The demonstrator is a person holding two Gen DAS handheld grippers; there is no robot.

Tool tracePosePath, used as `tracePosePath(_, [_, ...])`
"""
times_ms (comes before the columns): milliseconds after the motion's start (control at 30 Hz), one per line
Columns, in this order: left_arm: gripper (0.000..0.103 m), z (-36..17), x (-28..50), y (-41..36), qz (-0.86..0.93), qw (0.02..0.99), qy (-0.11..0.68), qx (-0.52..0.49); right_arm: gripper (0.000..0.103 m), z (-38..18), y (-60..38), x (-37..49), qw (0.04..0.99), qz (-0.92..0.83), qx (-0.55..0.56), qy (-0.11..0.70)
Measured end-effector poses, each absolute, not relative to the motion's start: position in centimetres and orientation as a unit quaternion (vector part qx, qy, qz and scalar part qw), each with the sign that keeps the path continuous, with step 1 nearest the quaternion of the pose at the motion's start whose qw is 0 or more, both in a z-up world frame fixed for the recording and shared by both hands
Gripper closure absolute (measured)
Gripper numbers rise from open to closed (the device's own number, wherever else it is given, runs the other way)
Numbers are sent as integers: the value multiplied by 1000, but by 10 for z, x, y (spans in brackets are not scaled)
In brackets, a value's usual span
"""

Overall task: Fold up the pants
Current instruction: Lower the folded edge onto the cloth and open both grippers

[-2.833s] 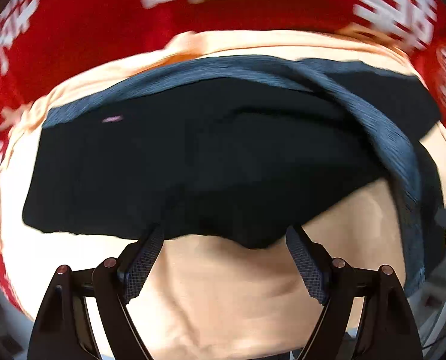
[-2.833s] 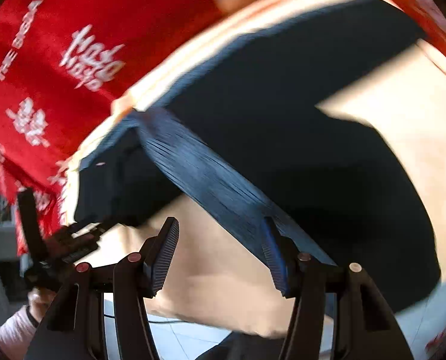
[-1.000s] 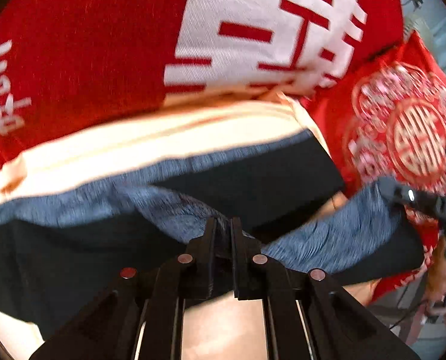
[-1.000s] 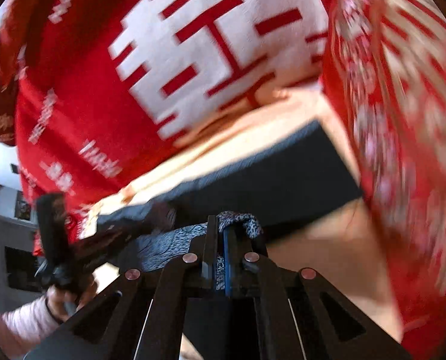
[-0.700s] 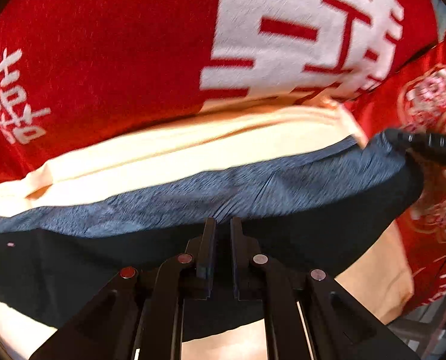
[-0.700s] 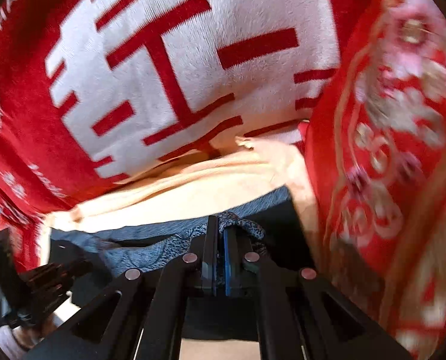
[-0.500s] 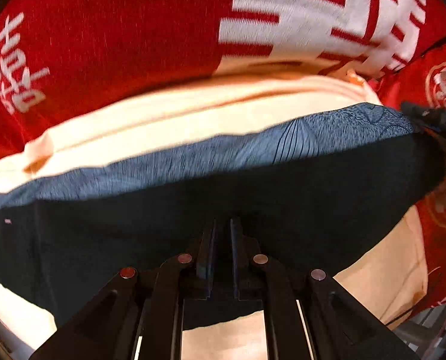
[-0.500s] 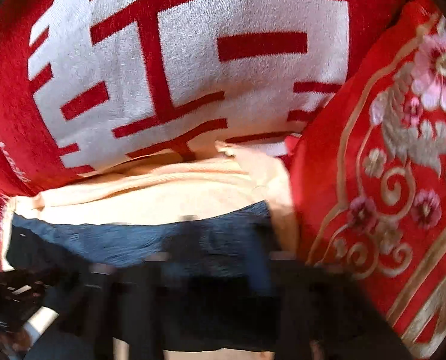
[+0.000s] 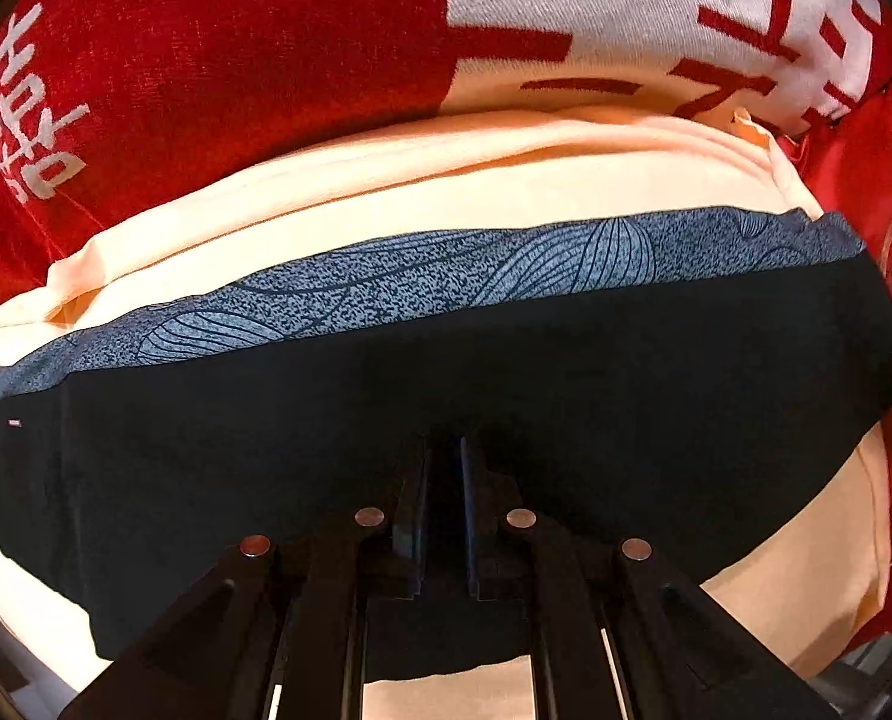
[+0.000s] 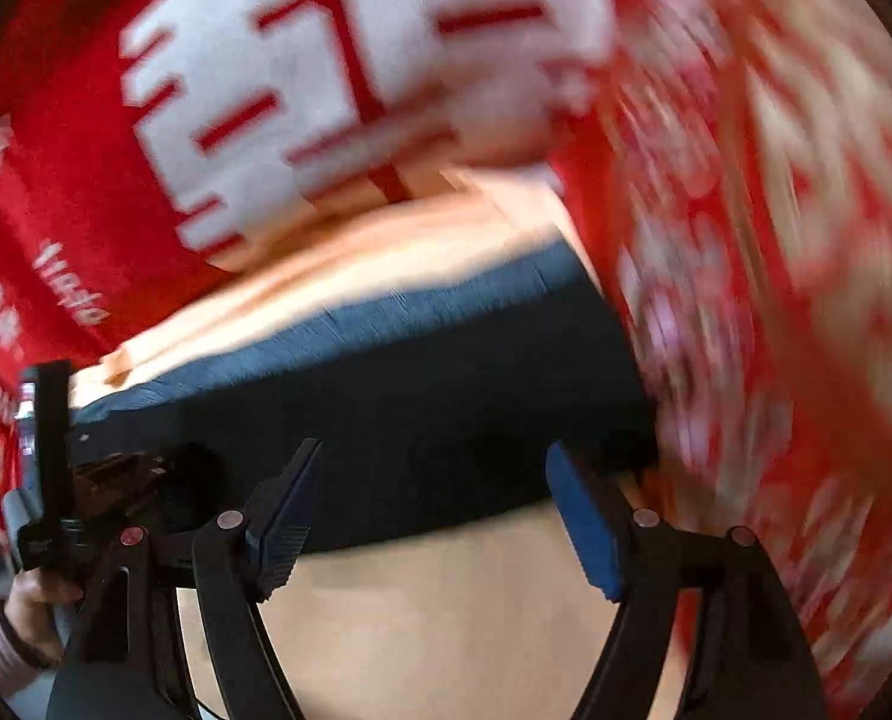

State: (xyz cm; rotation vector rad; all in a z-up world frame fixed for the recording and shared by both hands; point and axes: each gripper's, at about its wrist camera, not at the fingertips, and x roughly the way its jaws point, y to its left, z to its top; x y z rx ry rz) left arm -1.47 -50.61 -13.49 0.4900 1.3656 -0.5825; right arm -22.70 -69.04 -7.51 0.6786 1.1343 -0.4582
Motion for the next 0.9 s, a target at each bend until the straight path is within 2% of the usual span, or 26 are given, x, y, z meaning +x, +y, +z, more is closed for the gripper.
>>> tracePosePath(233, [93, -142, -22, -506, -265, 714, 605, 230, 33, -128, -700, -248, 715, -279, 390, 509])
tracePosePath(267, [92, -141, -21, -503, -266, 714, 606, 229, 48, -128, -700, -246, 718, -281, 387, 505])
tracePosePath(300, [80, -139, -20, -502, -265, 713, 608, 228, 78, -128, -701, -242, 721, -286, 381, 504])
tracePosePath(333, [69, -136, -17, -500, -261, 713, 610, 226, 88, -126, -703, -238, 720, -294, 373, 506])
tracePosePath(367, [43, -132, -15, -496, -257, 717, 610, 219, 92, -123, -706, -235, 721, -299, 369, 505])
tracePosePath(400, [34, -125, -13, -491, -256, 725, 605, 205, 92, -115, -709, -233, 731, -294, 368, 494])
tracePosePath(533, [34, -115, -10, -479, -252, 734, 601, 194, 91, -99, -712, -216, 764, -278, 305, 496])
tracePosePath(600, [33, -121, -7, -471, -239, 728, 611, 199, 76, -115, -717, -209, 746, -274, 298, 529])
tracePosePath(633, [33, -122, -7, -466, -231, 726, 616, 200, 75, -128, -720, -210, 719, -276, 315, 555])
tracePosePath(667, [33, -121, -9, -461, -227, 726, 618, 198, 73, -130, -721, -216, 714, -277, 335, 549])
tracePosePath(700, [33, -119, -9, -454, -224, 727, 619, 196, 63, -127, -720, -223, 715, -279, 347, 538])
tracePosePath(767, [33, -117, -10, -442, -219, 727, 622, 191, 50, -117, -710, -233, 715, -290, 338, 539])
tracePosePath(900, [33, -117, -9, -409, -204, 719, 640, 179, 50, -108, -680, -245, 718, -258, 352, 542])
